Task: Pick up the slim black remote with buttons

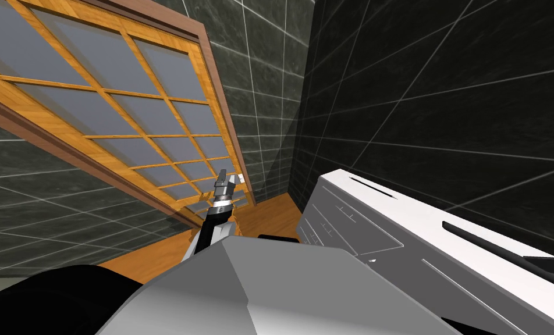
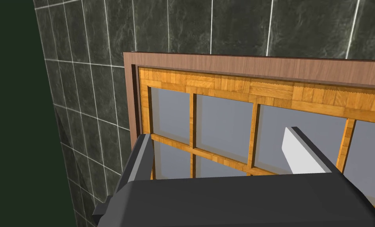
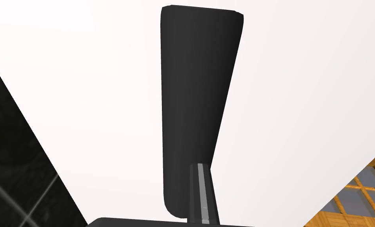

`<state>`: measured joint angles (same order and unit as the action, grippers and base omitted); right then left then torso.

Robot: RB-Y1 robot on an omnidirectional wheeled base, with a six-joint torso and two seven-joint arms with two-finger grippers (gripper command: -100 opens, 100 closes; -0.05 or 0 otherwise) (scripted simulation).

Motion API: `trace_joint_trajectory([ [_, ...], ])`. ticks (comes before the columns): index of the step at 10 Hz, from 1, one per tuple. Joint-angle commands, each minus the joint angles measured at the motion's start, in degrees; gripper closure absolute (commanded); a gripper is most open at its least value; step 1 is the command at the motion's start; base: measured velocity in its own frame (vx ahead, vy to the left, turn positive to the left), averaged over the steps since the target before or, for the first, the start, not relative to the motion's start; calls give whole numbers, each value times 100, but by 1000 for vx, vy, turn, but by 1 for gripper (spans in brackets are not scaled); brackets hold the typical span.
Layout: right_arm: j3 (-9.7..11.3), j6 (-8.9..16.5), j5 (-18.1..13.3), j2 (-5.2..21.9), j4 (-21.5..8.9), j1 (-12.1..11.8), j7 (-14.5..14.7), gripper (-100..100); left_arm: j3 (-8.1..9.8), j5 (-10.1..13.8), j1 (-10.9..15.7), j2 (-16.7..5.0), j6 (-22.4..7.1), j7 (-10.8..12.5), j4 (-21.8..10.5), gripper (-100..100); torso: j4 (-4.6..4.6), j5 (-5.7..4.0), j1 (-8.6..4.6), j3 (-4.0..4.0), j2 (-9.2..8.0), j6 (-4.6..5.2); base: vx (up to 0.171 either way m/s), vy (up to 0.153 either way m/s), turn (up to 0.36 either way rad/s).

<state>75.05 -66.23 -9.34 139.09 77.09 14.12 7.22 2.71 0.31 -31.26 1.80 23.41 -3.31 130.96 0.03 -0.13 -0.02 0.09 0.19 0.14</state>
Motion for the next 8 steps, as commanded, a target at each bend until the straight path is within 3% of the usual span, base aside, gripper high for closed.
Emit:
trace_joint_trajectory([
  [1,0,0,0,0,0,0,0,100,0,0,0,0,0,0,0,0,0,0,0,0,0,0,0,0,0],
  [2,0,0,0,0,0,0,0,100,0,0,0,0,0,0,0,0,0,0,0,0,0,0,0,0,0],
  [3,0,0,0,0,0,0,0,0,0,0,0,0,0,0,0,0,0,0,0,0,0,0,0,0,0],
  [4,-103,9,-39,177,-16,98,-12,-100,0,0,0,0,0,0,0,0,0,0,0,0,0,0,-23,41,239],
  [8,-269,72,-260,381,147,271,-30,-100,-1,0,1,1,0,0,0,0,-2,11,39,-7,-14,-4,-49,86,316],
])
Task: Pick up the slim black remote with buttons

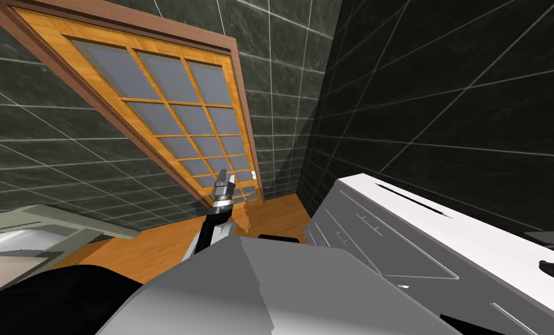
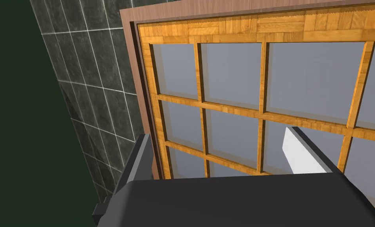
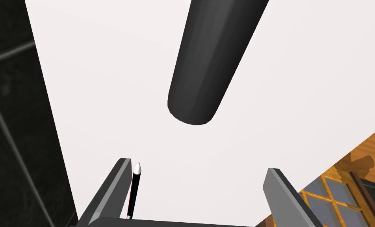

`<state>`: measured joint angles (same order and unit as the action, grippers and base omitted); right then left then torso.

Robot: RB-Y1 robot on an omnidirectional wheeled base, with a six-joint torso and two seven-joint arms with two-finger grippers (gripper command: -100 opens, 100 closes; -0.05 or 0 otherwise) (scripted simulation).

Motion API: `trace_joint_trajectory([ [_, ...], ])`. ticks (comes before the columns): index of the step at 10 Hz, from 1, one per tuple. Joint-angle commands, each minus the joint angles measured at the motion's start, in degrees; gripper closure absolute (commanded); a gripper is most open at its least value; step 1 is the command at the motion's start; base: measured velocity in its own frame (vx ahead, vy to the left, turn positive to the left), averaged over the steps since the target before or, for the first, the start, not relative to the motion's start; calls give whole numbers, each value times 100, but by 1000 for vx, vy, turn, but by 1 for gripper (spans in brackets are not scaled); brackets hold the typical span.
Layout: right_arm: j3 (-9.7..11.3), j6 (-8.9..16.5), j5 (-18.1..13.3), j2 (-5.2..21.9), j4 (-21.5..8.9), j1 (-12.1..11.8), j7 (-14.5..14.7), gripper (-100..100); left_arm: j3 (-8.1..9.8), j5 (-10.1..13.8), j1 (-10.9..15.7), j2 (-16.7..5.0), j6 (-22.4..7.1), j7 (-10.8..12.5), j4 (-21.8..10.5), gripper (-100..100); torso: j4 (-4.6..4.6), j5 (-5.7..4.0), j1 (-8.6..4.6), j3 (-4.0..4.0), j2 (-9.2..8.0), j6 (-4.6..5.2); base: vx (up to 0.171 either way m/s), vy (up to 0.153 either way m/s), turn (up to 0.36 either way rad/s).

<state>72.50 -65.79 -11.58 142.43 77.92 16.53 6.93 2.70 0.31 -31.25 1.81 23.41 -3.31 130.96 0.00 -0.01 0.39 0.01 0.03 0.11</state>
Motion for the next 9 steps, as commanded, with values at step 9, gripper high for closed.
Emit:
trace_joint_trajectory([
  [9,577,-144,-339,235,232,-460,-76,-100,3,0,-3,-2,0,0,0,0,6,-23,-86,20,38,13,58,-20,-18],
])
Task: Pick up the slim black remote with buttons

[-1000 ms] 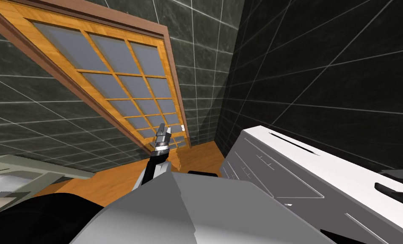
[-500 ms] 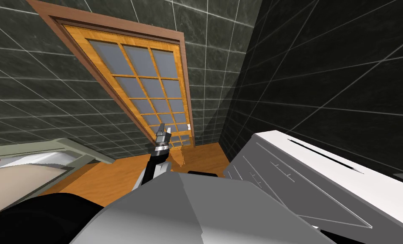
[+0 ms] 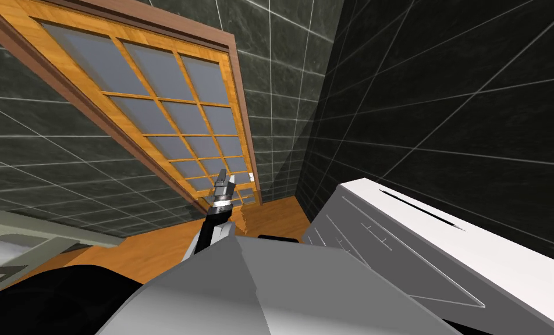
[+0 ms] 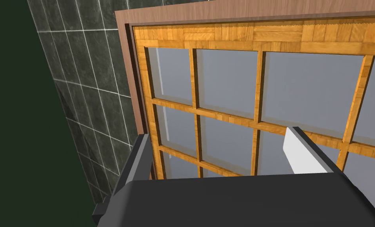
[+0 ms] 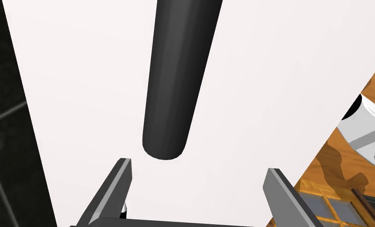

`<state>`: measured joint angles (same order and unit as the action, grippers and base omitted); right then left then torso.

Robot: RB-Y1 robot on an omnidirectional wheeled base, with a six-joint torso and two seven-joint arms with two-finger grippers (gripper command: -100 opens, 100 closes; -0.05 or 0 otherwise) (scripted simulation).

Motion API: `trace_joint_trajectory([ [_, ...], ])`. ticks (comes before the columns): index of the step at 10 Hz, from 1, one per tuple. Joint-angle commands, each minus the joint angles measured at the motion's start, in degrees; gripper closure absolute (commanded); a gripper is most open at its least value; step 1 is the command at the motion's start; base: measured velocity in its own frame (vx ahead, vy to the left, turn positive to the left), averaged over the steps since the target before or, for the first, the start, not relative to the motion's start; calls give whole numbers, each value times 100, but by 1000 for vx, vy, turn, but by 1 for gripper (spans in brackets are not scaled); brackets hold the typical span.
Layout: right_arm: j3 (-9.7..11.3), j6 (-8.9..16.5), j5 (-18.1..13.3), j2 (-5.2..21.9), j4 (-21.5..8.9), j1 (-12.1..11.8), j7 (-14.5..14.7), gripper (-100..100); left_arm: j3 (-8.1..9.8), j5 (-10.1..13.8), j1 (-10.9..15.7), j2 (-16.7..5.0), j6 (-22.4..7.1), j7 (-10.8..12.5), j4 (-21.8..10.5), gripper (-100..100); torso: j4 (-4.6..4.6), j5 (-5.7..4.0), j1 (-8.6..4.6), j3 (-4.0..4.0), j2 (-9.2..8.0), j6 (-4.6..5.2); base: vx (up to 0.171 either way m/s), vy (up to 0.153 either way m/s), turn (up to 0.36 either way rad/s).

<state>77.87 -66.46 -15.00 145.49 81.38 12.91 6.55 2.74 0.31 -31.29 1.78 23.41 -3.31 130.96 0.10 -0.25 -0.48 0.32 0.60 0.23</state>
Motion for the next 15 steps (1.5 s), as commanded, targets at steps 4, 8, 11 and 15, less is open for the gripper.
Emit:
trace_joint_trajectory([
  [4,285,-117,60,-43,-16,-318,-137,-100,0,0,1,0,0,0,0,0,4,-1,-3,5,4,-6,136,-74,-179],
  [8,159,114,31,-439,-213,-430,-174,-100,-2,0,3,1,0,0,0,0,-12,12,50,-33,-59,-7,-14,31,-17],
  [11,175,55,36,-376,-201,-415,-168,100,-2,0,3,1,0,0,0,0,-12,12,42,-32,-58,-7,-4,9,-3],
  [15,171,59,34,-374,-204,-413,-162,0,-2,0,3,1,0,0,0,0,-11,9,39,-31,-56,-3,0,0,0],
])
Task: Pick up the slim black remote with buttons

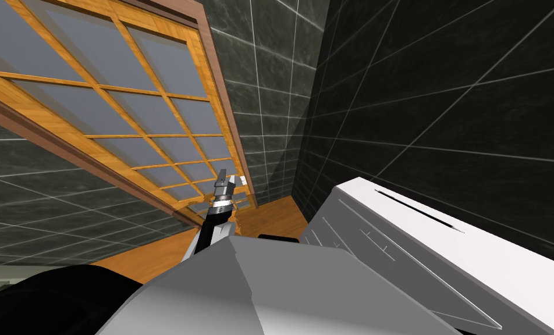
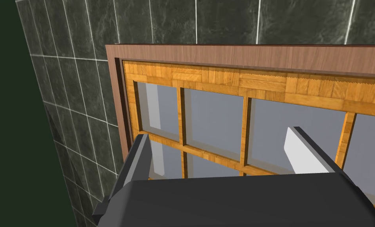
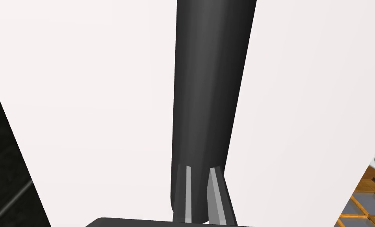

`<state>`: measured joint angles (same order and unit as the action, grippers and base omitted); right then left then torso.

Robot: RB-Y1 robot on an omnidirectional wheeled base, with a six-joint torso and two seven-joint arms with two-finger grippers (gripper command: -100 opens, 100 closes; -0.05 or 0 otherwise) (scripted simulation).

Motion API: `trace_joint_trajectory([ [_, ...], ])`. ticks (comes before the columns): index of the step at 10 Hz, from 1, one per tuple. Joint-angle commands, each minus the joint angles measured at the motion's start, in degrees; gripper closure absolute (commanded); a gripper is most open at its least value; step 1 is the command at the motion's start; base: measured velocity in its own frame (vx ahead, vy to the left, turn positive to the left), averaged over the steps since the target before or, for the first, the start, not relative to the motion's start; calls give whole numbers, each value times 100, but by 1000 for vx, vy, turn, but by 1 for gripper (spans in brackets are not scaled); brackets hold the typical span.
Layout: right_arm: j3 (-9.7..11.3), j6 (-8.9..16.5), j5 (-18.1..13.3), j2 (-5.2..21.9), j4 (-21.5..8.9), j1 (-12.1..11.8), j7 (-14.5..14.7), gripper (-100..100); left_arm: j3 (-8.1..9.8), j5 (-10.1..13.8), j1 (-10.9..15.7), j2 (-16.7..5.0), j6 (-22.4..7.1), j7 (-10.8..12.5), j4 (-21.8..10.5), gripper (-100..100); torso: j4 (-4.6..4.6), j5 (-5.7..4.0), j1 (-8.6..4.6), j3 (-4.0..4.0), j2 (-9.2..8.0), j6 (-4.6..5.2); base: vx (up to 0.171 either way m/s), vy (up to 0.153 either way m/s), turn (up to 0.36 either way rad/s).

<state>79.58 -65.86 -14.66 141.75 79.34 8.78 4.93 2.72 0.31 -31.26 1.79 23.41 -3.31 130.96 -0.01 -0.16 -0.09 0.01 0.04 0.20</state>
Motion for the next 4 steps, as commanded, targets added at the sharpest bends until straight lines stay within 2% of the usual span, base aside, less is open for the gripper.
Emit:
trace_joint_trajectory([
  [1,70,-83,16,173,112,46,5,100,0,0,0,0,0,0,0,0,0,0,0,0,0,0,21,-34,29],
  [2,97,-128,22,252,153,67,11,100,0,0,0,0,0,0,0,0,1,3,-7,3,6,-1,26,-59,32],
  [3,65,-115,16,183,86,48,6,100,0,0,0,0,0,0,0,0,2,0,-15,5,8,0,9,-27,6],
  [4,70,-129,18,195,88,50,7,0,0,0,0,0,0,0,0,0,2,-3,-11,4,6,-1,0,0,0],
])
